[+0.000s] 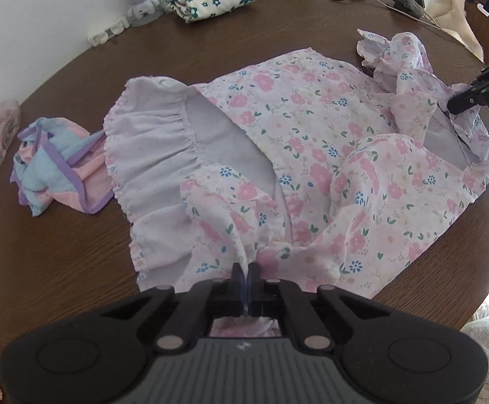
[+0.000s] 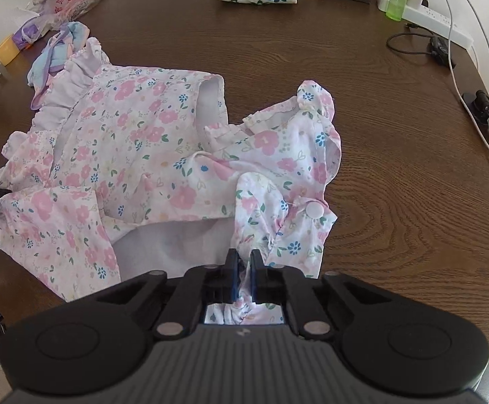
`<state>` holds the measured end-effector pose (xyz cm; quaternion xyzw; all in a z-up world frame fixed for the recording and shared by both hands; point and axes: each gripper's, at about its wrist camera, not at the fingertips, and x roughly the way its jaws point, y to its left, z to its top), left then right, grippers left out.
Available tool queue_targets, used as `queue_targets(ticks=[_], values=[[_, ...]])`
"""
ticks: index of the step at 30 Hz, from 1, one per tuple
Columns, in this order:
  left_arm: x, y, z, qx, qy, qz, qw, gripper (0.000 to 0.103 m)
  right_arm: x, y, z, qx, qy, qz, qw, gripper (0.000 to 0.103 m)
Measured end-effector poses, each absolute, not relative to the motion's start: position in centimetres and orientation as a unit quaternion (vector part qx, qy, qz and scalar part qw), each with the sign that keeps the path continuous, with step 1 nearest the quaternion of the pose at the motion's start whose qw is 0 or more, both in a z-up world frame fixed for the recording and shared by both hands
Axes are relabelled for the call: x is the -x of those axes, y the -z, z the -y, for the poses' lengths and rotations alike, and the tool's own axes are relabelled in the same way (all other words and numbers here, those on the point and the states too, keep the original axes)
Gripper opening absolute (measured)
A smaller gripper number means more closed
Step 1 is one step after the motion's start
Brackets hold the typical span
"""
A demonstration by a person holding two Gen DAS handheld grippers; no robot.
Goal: Fold clothes
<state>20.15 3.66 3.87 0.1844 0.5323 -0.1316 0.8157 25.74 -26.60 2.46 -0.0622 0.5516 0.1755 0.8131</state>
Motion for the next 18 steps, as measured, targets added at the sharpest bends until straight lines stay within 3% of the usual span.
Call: queue_targets(ticks=[11, 18], values=[[-14.2, -8.7, -8.1, -0.112, 0.072, -0.431, 0.892, 0.0, -20.3, -6.1, 31.4, -0.013, -0.184, -0.48, 0.858, 0.003], [-22.9, -15.2, -7.3, -0.14, 0.008, -0.325, 0.935, 0.0, -25.5, -12.4, 30.9, -0.019, -0.14, -0.38, 0.914, 0.002]])
